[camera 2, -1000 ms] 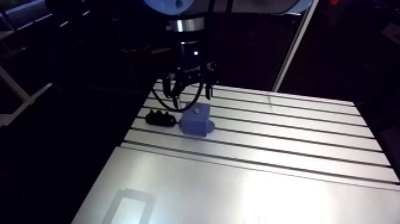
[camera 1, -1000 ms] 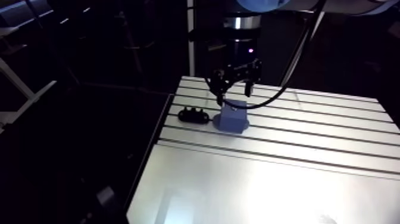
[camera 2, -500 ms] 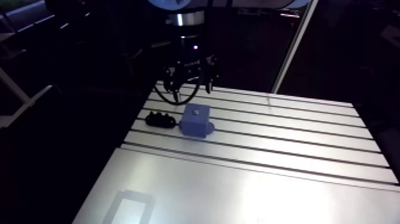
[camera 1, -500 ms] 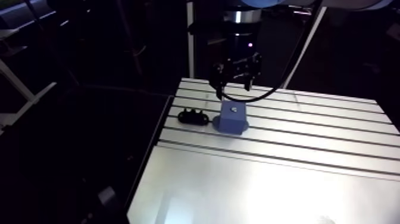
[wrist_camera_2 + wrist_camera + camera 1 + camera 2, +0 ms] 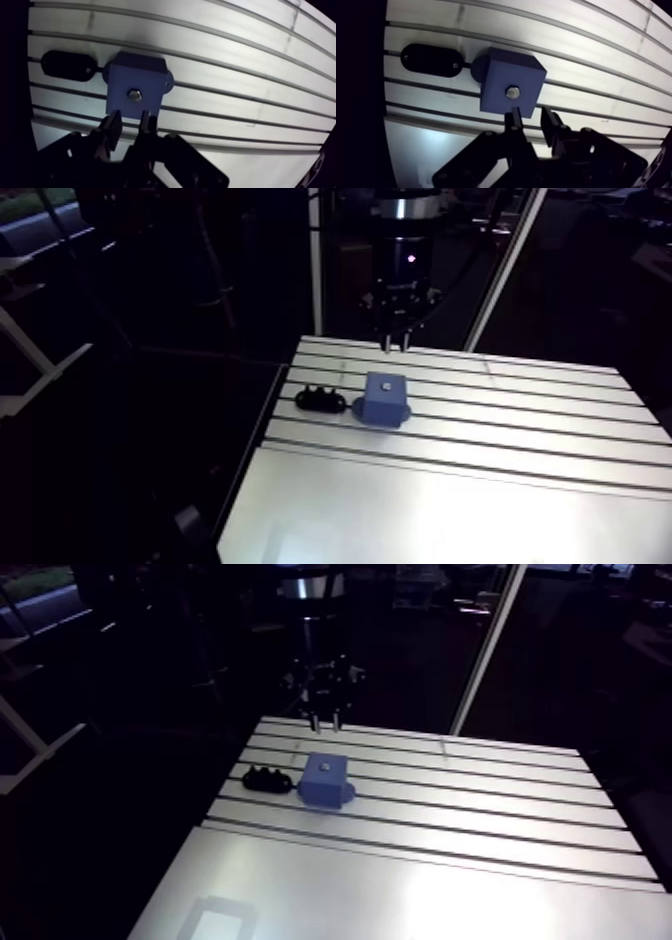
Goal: Pick up the M10 bolt and insert it into the hex recess until seated.
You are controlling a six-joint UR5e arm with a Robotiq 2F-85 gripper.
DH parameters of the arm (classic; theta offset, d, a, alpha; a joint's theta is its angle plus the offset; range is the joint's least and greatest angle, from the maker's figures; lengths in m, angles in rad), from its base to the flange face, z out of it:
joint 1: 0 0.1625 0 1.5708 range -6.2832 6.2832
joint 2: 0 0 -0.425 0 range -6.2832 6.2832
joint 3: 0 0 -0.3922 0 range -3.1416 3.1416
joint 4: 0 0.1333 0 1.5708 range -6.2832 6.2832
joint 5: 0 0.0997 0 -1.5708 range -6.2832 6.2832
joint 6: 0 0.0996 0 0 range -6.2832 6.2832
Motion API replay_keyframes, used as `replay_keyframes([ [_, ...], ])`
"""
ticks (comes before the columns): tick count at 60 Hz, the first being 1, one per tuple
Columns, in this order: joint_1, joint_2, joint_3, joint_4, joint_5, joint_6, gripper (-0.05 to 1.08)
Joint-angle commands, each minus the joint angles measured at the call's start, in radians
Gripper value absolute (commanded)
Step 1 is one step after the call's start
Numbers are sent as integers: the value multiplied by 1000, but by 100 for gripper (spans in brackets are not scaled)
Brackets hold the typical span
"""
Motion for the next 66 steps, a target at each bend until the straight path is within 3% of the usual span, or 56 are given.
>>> replay_keyframes([
  [1, -3, -14, 31, 7, -4, 182, 108],
  [6, -10, -19, 43, -12, 10, 243, 108],
  [16, -14, -22, 66, -74, 16, 291, 108],
  [23, -17, -23, 72, -87, 33, 284, 108],
  [29, -21, -21, 69, -90, 58, 275, 108],
  [66, -35, 6, 71, -89, 60, 213, 108],
])
